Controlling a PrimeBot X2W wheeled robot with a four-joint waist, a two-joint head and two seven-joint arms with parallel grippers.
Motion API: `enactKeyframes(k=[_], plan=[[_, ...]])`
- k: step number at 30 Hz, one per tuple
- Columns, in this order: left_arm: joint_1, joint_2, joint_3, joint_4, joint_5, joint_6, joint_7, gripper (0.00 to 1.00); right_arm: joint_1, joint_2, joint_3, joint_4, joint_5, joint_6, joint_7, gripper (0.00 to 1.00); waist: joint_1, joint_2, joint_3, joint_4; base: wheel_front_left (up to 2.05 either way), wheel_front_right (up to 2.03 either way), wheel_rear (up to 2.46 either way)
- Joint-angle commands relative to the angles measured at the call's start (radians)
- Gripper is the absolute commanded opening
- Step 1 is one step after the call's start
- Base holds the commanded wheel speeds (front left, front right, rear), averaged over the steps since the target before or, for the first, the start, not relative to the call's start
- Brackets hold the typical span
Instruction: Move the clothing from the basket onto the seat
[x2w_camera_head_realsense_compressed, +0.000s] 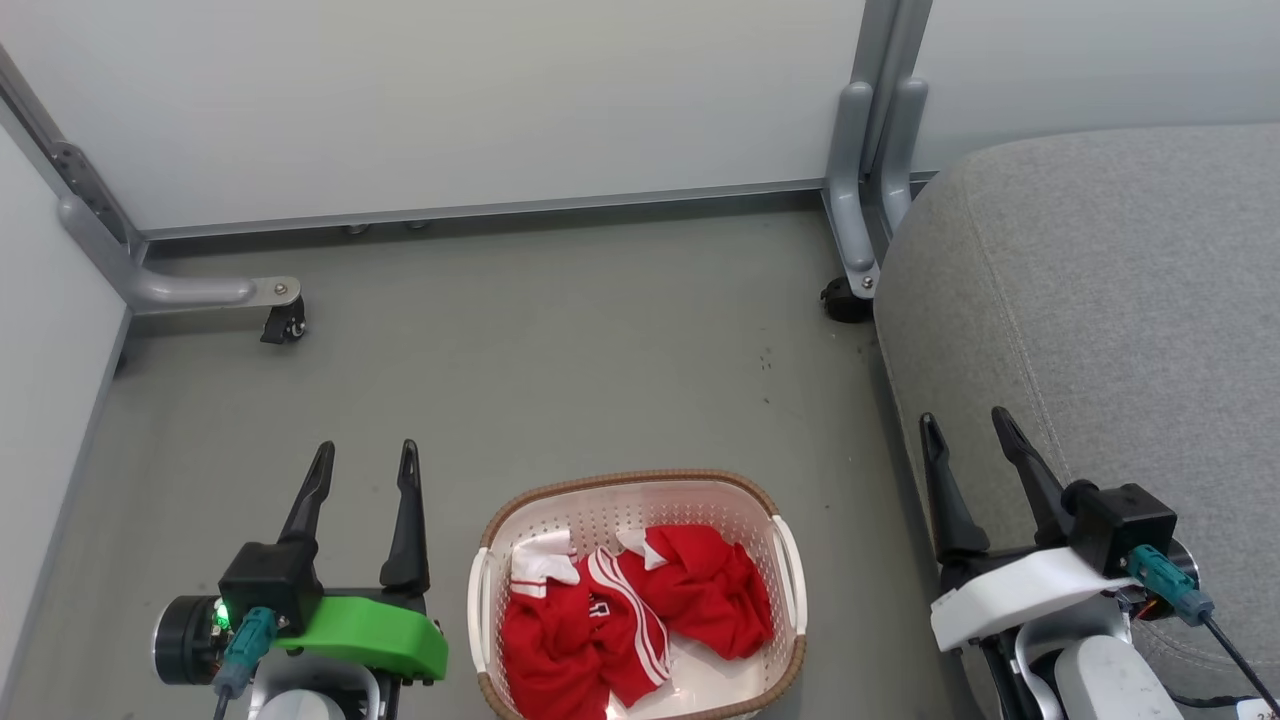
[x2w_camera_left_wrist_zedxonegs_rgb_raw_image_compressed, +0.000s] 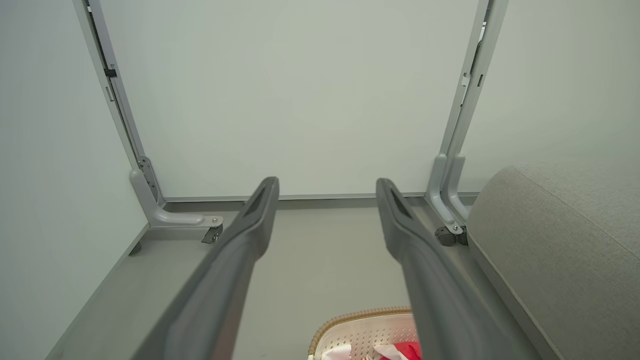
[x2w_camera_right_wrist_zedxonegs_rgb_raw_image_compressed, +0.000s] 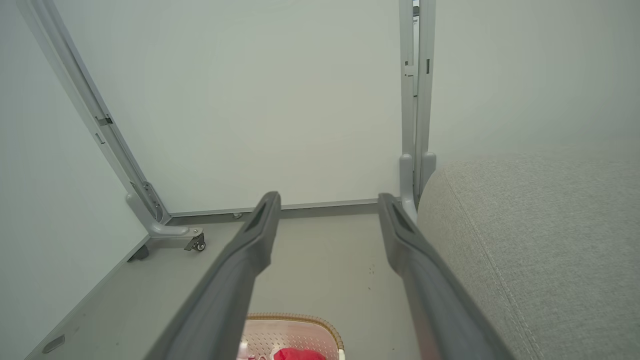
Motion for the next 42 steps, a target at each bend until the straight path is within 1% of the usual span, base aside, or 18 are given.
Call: enactKeyframes(k=[1,20,33,42], plan=[[0.005,0.003,-0.001,-0.003,0.02,0.003,-0.009,1.0,-0.009,-0.005,0.004,-0.003,-0.024,0.0,-0.012,1.0,0.0,0.0,0.001,0.001,0.0,0.0,0.0],[0.02,-0.008,0.002,0.015,0.136,-0.001,-0.045,1.0,-0.004,-0.005,0.011,0.016,-0.113,0.0,-0.04,1.0,0.0,0.0,0.004,0.001,0.0,0.0,0.0],[0.022,-0.012,0.016,0.033,0.107,-0.01,-0.043,1.0,0.002,-0.005,0.005,0.018,-0.102,0.0,-0.033,1.0,0.0,0.0,0.0,0.003,0.0,0.0,0.0],[0.009,-0.013,0.012,0.047,0.1,-0.002,-0.043,1.0,-0.003,-0.005,0.0,0.006,-0.111,0.0,-0.027,1.0,0.0,0.0,0.012,0.005,0.0,0.0,0.0]])
